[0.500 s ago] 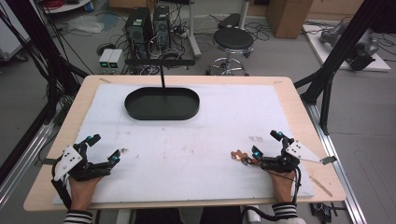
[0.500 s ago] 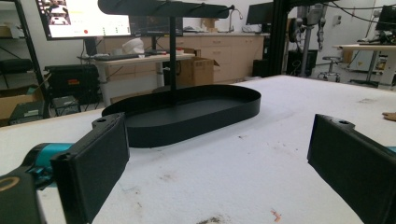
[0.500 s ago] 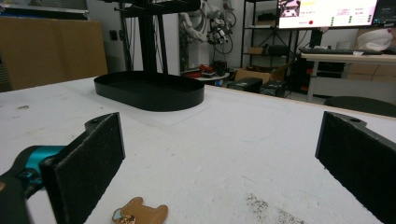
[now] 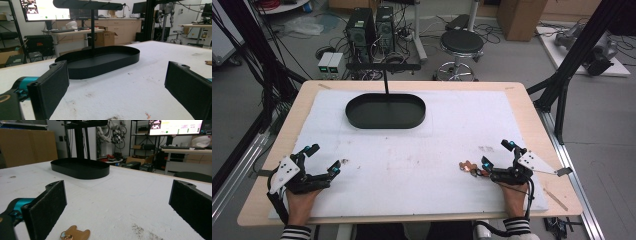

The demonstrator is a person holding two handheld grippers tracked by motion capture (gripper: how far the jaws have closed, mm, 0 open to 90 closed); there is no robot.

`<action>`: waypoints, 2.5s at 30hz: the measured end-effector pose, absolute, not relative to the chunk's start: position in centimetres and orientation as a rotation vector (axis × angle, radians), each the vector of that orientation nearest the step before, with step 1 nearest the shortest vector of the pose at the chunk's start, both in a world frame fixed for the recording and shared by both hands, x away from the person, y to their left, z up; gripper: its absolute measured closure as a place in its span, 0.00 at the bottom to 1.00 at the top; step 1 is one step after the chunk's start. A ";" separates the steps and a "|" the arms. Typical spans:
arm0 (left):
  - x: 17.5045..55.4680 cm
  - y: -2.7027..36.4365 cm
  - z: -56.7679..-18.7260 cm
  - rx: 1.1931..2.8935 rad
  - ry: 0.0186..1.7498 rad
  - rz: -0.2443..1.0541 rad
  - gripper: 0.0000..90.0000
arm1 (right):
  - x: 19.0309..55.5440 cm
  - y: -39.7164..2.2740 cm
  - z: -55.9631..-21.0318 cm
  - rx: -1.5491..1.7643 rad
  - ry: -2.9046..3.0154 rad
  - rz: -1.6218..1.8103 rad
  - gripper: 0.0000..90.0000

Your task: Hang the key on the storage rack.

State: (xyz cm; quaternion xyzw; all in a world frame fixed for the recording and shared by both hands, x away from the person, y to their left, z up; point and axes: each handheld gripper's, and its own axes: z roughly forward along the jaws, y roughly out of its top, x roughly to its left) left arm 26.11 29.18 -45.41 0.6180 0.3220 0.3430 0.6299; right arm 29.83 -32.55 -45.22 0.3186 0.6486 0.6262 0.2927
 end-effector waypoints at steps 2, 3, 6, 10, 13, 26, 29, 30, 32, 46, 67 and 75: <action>26.1 29.2 -45.4 1.416 0.738 0.785 0.07 | 29.8 -32.5 -45.2 0.849 1.729 1.666 0.00; 26.1 29.2 -45.4 1.415 0.738 0.785 0.07 | 29.8 -32.5 -45.2 0.848 1.729 1.665 0.00; 26.1 29.2 -45.4 1.416 0.737 0.785 0.07 | 29.8 -32.5 -45.2 0.851 1.727 1.668 0.00; 26.1 29.2 -45.4 1.415 0.739 0.783 0.07 | 29.8 -32.6 -45.2 0.862 1.727 1.673 0.00; 26.1 29.2 -45.4 1.415 0.739 0.783 0.07 | 29.8 -32.6 -45.1 0.867 1.738 1.659 0.00; 26.2 29.2 -45.4 1.415 0.741 0.781 0.07 | 29.6 -34.7 -40.5 0.780 1.890 1.617 0.00; 26.2 29.2 -45.4 1.415 0.741 0.781 0.07 | 29.9 -35.3 -39.0 0.743 1.952 1.590 0.00; 26.2 29.2 -45.4 1.413 0.744 0.779 0.07 | 29.9 -35.5 -38.6 0.737 1.975 1.587 0.00; 26.2 29.2 -45.4 1.413 0.744 0.779 0.07 | 30.0 -35.6 -38.3 0.725 1.987 1.578 0.00; 26.2 29.2 -45.4 1.417 0.742 0.783 0.07 | 32.6 -36.0 -36.3 0.568 2.409 1.284 0.00; 26.2 29.2 -45.4 1.416 0.741 0.782 0.07 | 34.5 -34.5 -38.7 0.336 2.824 0.868 0.05; 26.1 29.2 -45.4 1.416 0.737 0.783 0.07 | 34.8 -34.0 -39.6 0.293 2.903 0.737 0.11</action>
